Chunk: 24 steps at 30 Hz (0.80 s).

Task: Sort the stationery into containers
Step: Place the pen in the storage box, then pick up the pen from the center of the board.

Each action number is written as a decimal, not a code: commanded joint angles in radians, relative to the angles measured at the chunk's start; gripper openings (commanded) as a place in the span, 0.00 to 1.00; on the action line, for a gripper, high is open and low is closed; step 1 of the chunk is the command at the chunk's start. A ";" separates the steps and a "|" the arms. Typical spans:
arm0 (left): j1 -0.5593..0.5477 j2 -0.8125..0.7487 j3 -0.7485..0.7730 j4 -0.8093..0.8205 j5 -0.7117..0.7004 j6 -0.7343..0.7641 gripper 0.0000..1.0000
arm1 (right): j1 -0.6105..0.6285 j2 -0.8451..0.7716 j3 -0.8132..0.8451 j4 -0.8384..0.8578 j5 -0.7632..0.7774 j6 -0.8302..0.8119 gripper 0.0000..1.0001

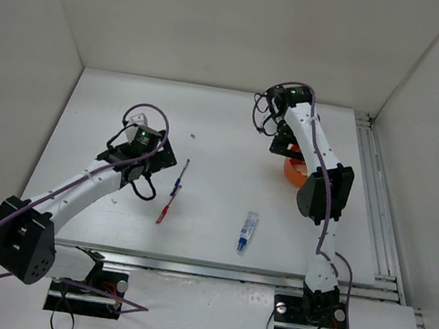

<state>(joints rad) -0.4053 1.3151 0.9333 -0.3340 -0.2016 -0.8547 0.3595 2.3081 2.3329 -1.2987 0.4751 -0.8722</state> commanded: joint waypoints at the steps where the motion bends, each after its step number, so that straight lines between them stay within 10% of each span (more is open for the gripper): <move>1: 0.006 -0.066 0.039 0.030 0.010 0.016 1.00 | 0.018 -0.183 -0.020 -0.059 0.019 -0.021 0.98; 11: -0.024 -0.148 0.030 -0.055 -0.044 0.040 1.00 | 0.071 -0.447 -0.306 0.131 -0.009 0.012 0.98; 16: -0.043 -0.192 0.013 -0.094 -0.042 0.115 1.00 | 0.105 -0.718 -0.556 0.542 0.016 0.123 0.98; 21: -0.053 -0.211 -0.004 -0.069 0.020 0.299 1.00 | 0.159 -1.031 -0.897 1.103 0.169 0.561 0.98; 24: -0.073 -0.166 0.025 -0.098 0.051 0.338 1.00 | 0.153 -1.196 -1.090 1.205 -0.089 0.791 0.98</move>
<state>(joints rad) -0.4580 1.1252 0.9108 -0.4236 -0.1837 -0.6209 0.5198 1.2526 1.3453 -0.3931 0.4965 -0.3950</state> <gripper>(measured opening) 0.997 0.979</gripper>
